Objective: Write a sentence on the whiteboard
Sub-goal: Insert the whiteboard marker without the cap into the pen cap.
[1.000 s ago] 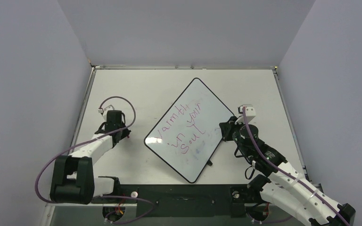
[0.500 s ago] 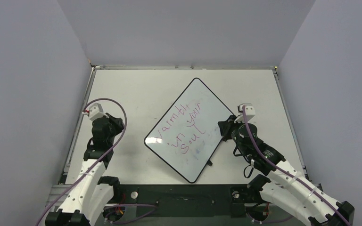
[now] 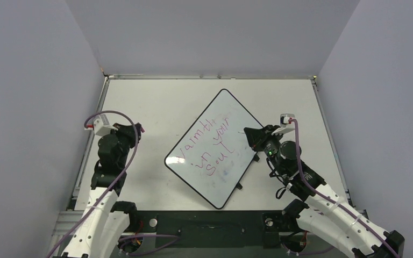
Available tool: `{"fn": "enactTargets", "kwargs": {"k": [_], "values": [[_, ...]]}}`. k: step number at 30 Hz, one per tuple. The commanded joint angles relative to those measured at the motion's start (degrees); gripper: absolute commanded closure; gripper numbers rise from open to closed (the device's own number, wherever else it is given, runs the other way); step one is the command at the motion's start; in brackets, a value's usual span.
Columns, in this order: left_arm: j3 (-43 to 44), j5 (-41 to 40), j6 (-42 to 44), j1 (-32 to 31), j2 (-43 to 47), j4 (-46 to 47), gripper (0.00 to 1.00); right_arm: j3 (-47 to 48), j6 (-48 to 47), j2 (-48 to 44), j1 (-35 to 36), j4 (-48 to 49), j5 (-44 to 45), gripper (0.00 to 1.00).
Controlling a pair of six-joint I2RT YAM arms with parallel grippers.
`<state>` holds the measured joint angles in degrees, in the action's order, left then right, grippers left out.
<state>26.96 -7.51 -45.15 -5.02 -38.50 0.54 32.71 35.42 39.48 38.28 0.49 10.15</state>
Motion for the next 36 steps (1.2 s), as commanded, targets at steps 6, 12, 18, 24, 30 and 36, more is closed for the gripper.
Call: {"fn": "enactTargets", "kwargs": {"k": [6,12,18,24,30,36], "values": [[5.8,7.3,-17.8,-1.4,-1.2,11.3,1.00,-3.3,9.0,1.5,0.0,23.1,-3.3,1.00],[5.4,7.2,-28.5,-3.1,-3.8,17.4,1.00,-6.4,10.8,5.0,0.1,38.1,-5.4,1.00],[9.2,5.2,-34.9,-8.2,-8.9,17.0,1.00,-6.5,8.8,9.6,1.8,49.0,-4.9,1.00],[12.9,2.9,-40.1,-13.1,-12.6,12.1,1.00,-4.0,-2.7,11.9,8.4,50.9,-0.6,1.00],[17.5,4.7,-44.2,-16.8,-15.3,8.4,1.00,-2.4,-18.0,14.7,13.4,52.5,0.5,1.00],[21.9,5.3,-52.4,-21.4,-18.0,0.8,1.00,-2.4,-26.6,16.8,14.9,58.1,-1.3,1.00]]}}
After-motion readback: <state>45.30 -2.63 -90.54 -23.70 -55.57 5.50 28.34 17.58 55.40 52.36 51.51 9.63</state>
